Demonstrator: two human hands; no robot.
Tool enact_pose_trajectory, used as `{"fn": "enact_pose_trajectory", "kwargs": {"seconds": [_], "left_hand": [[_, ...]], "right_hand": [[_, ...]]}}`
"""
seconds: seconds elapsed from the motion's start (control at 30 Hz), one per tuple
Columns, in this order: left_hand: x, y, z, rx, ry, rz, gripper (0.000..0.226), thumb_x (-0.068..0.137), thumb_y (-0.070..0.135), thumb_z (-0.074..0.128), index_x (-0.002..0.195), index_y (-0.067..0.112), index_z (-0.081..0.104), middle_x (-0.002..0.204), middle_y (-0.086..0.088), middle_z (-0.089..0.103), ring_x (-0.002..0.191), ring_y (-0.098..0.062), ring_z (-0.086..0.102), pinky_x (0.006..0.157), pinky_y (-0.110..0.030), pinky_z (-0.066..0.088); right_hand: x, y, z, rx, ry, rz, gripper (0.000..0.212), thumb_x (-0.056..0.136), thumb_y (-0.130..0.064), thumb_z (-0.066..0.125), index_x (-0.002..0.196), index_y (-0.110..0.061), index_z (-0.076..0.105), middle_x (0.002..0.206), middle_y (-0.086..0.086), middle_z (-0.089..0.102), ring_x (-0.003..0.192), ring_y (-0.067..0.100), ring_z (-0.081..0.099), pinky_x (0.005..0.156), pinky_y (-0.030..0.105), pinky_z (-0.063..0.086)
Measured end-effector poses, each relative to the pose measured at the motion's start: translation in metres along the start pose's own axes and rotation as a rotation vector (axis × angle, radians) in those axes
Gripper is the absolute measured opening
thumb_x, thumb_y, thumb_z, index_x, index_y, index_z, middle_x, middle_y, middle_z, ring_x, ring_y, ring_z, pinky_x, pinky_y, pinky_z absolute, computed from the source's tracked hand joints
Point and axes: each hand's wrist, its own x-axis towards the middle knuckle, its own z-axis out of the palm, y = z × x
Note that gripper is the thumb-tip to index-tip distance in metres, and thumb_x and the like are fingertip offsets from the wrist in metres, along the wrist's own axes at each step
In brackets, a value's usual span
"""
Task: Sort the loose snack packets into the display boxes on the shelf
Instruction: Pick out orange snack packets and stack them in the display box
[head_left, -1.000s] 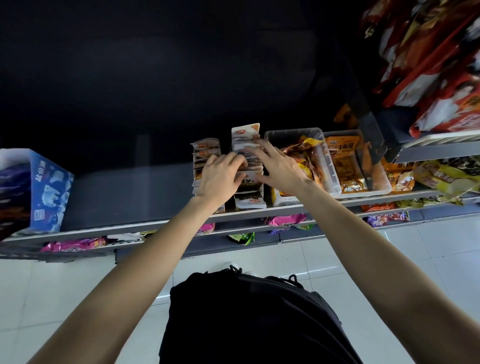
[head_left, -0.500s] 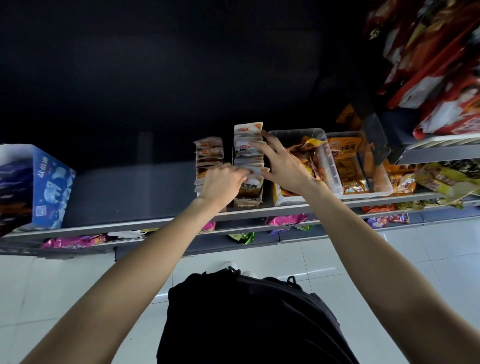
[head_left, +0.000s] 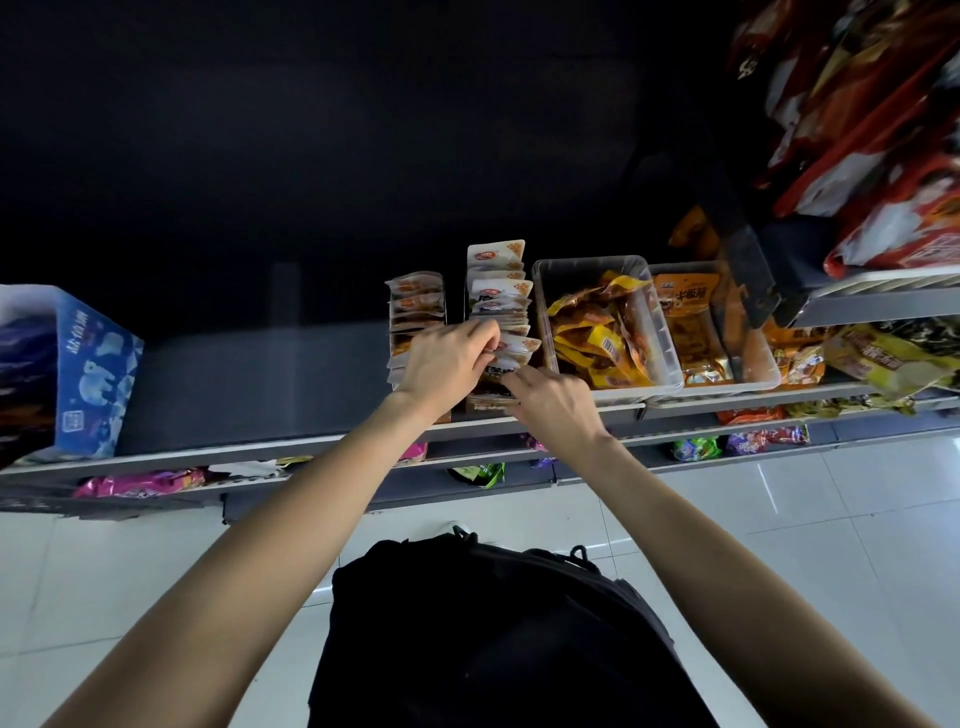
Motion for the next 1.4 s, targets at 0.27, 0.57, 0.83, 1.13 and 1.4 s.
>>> {"fn": "enact_pose_trajectory", "kwargs": {"seconds": [0.27, 0.57, 0.83, 1.13, 1.4], "left_hand": [[0.006, -0.008, -0.005, -0.163, -0.1, -0.062, 0.01, 0.081, 0.013, 0.07, 0.088, 0.018, 0.066, 0.084, 0.003, 0.071, 0.072, -0.017, 0.068, 0.056, -0.021, 0.043], [-0.007, -0.009, -0.001, -0.103, -0.114, -0.087, 0.031, 0.083, 0.028, 0.069, 0.11, 0.015, 0.061, 0.107, -0.003, 0.066, 0.096, -0.022, 0.063, 0.071, -0.032, 0.052], [-0.016, -0.001, 0.007, -0.032, -0.298, -0.09, 0.055, 0.089, 0.029, 0.055, 0.141, 0.018, 0.038, 0.147, -0.002, 0.034, 0.133, -0.02, 0.033, 0.099, -0.037, 0.045], [-0.01, -0.004, -0.006, -0.01, -0.42, -0.078, 0.062, 0.091, 0.051, 0.046, 0.145, 0.024, 0.031, 0.154, 0.003, 0.021, 0.14, -0.018, 0.019, 0.114, -0.038, 0.022], [0.007, -0.009, -0.022, -0.079, -0.185, -0.143, 0.042, 0.098, 0.033, 0.042, 0.136, 0.015, 0.046, 0.141, 0.0, 0.044, 0.132, -0.016, 0.038, 0.111, -0.028, 0.024]], "right_hand": [[0.024, 0.001, -0.014, -0.04, 0.118, 0.16, 0.018, 0.061, -0.009, 0.081, 0.069, -0.017, 0.067, 0.059, -0.003, 0.062, 0.047, 0.015, 0.059, 0.039, 0.015, 0.026], [0.028, 0.002, -0.009, 0.222, 0.251, 0.266, 0.015, 0.081, -0.012, 0.068, 0.091, -0.006, 0.061, 0.09, 0.01, 0.062, 0.049, 0.022, 0.057, 0.042, 0.019, 0.035], [0.036, 0.027, -0.033, 0.223, 0.383, 0.135, 0.026, 0.091, -0.01, 0.056, 0.117, -0.009, 0.061, 0.111, 0.009, 0.06, 0.078, 0.018, 0.064, 0.055, 0.018, 0.047], [0.09, 0.044, -0.023, 0.04, 0.004, 0.14, 0.022, 0.089, -0.01, 0.056, 0.105, -0.016, 0.071, 0.137, 0.008, 0.052, 0.126, 0.034, 0.045, 0.101, 0.045, 0.038], [0.108, 0.052, -0.021, 0.066, -0.052, 0.065, 0.05, 0.098, -0.015, 0.044, 0.145, -0.007, 0.031, 0.154, 0.01, 0.026, 0.143, 0.025, 0.021, 0.116, 0.036, 0.023]]}}
